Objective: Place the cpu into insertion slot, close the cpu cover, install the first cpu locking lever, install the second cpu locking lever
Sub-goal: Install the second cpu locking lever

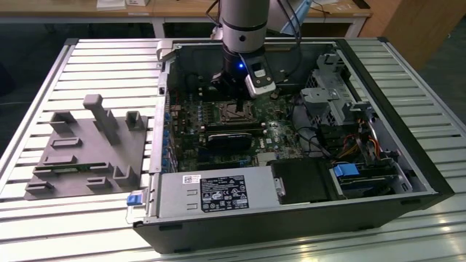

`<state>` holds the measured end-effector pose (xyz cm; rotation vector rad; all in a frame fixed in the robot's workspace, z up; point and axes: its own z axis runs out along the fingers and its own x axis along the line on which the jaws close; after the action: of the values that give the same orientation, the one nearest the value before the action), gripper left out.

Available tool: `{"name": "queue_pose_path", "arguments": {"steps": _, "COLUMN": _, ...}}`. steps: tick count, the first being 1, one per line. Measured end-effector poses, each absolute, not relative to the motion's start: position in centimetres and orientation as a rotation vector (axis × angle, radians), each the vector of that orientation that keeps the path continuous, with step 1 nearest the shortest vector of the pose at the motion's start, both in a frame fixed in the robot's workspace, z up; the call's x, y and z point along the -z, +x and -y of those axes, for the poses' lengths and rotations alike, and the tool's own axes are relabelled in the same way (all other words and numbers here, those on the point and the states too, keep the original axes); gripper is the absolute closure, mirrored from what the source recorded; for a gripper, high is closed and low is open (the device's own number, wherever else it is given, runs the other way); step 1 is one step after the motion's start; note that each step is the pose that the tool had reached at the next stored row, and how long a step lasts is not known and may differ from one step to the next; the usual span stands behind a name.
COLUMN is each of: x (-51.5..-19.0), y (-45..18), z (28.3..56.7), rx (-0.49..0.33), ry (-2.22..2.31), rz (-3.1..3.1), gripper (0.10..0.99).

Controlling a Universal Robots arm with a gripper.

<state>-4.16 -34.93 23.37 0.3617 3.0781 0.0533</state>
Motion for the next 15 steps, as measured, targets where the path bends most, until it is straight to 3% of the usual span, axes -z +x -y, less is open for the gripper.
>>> {"name": "queue_pose_path", "arguments": {"steps": 15, "x": -23.4, "y": -4.2, "z": 36.8, "rx": -0.057, "ry": 0.362, "rz": -3.078, "gripper": 0.980}}
